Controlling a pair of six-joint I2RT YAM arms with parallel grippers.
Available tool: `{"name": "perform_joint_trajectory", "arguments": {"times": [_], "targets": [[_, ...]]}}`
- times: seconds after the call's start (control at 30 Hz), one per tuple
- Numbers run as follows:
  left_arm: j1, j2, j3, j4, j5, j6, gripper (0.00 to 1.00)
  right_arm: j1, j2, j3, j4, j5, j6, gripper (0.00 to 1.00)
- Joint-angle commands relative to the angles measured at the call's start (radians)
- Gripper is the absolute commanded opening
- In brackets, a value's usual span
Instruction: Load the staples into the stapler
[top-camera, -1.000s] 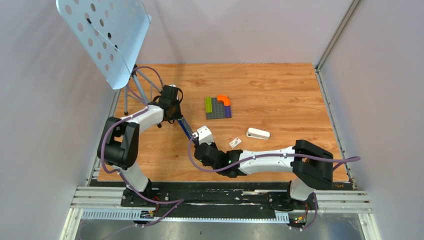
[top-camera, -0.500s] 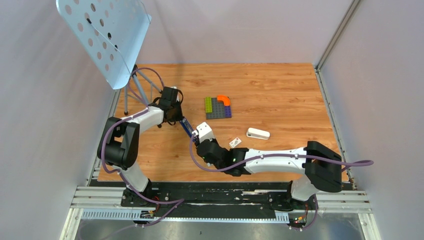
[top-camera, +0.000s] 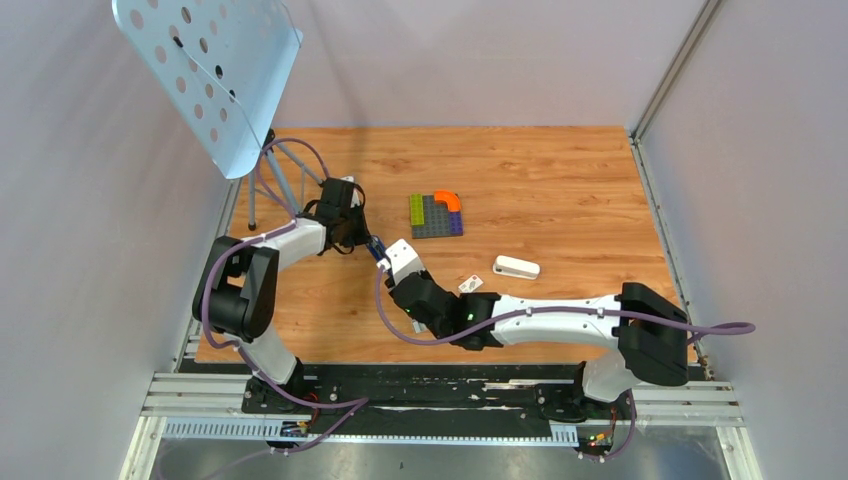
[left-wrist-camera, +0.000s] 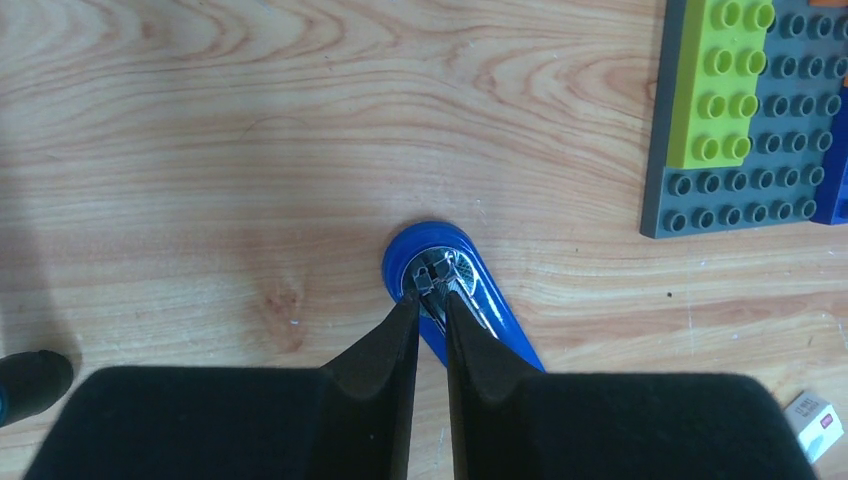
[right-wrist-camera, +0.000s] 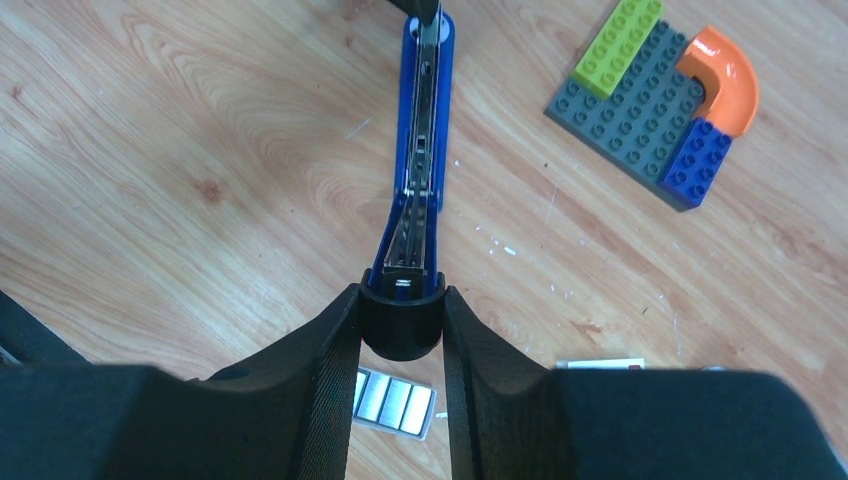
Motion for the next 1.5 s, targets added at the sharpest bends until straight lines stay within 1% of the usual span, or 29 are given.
{"name": "perform_joint_trajectory", "arguments": {"times": [0.0,0.27,0.37,0.97,1.3,1.47], "targets": [[0.006,0.01,-0.046,-0.037,0.037,-0.018,0.17,0.006,-0.01,0.065,0.066,0.047,-0.097,0.0],[0.005,0.007,-0.064,-0.021,0.066,-0.036,0.17,-0.007,0.048,0.118,0.138,0.033,-0.2,0.0],[0.005,0.02,-0.059,-0.017,0.091,-0.037,0.17,-0.016,0.079,0.139,0.145,0.029,-0.214,0.0],[0.004,0.034,-0.066,0.019,0.21,-0.098,0.19,-0.106,0.242,0.215,0.149,-0.038,-0.205,0.0],[0.004,0.045,-0.046,0.027,0.23,-0.112,0.23,-0.15,0.277,0.22,0.168,-0.094,-0.188,0.0],[0.005,0.054,-0.053,0.065,0.268,-0.121,0.24,-0.174,0.285,0.206,0.181,-0.127,-0.162,0.0]]}}
